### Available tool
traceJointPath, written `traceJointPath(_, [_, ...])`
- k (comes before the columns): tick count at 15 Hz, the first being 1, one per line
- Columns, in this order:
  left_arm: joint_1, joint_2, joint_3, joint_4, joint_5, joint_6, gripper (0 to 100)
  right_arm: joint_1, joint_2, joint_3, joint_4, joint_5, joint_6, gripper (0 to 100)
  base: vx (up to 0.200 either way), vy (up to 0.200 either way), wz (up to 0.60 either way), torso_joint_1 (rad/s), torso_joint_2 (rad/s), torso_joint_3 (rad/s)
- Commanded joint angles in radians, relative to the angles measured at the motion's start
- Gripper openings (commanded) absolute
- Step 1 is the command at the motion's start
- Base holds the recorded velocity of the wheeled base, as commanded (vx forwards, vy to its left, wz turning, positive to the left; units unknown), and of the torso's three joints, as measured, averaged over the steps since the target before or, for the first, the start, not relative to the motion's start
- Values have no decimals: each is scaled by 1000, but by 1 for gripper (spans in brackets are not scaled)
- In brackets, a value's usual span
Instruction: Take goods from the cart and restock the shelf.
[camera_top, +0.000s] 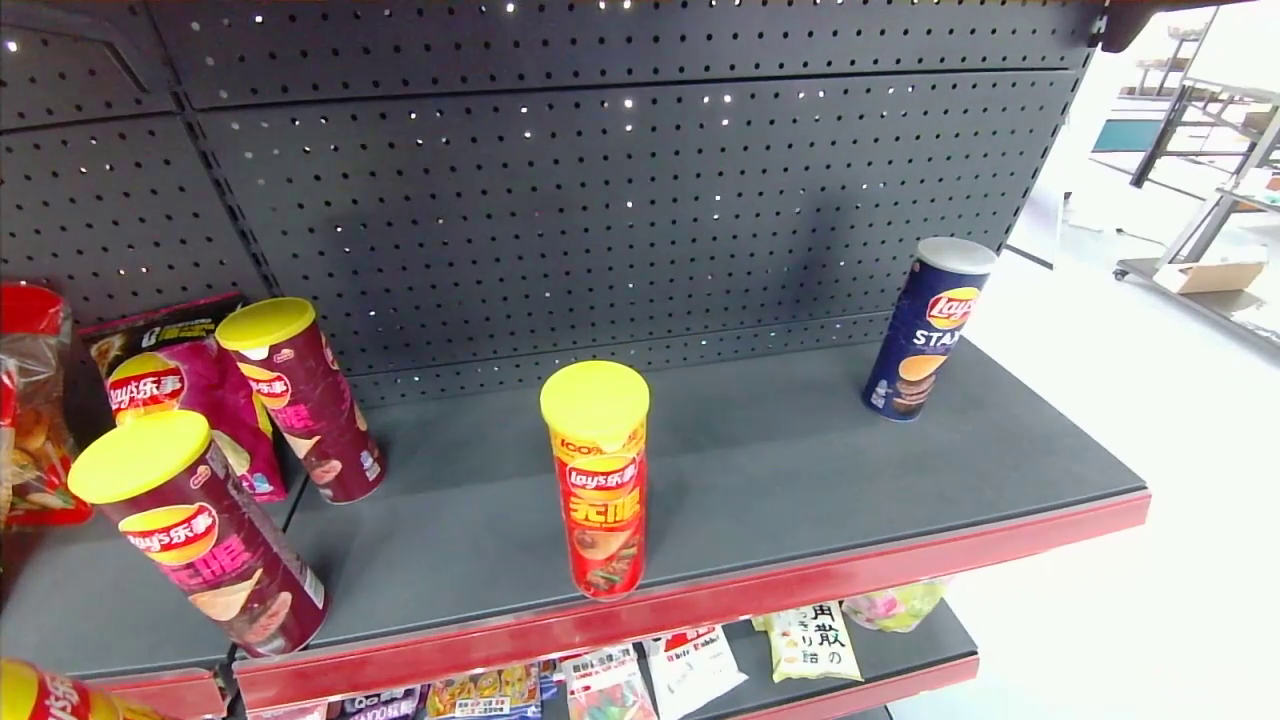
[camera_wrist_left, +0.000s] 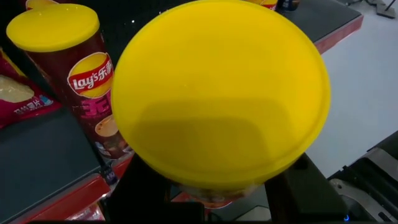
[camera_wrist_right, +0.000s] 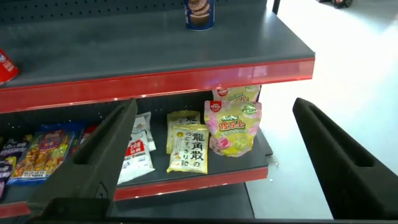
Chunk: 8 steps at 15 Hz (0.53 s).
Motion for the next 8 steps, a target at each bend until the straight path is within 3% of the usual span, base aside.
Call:
traceJointPath(1, [0, 52, -14, -5, 0, 1, 0, 1, 0, 0, 0, 0, 0, 100, 0, 0, 0, 0, 0, 0])
traceJointPath(5, [-3, 184, -26, -116, -86, 6, 0, 1, 0, 0, 0, 0, 0, 100, 0, 0, 0, 0, 0, 0])
traceJointPath(8, [-25, 280, -48, -154, -109, 47, 0, 1, 0, 0, 0, 0, 0, 100, 0, 0, 0, 0, 0, 0])
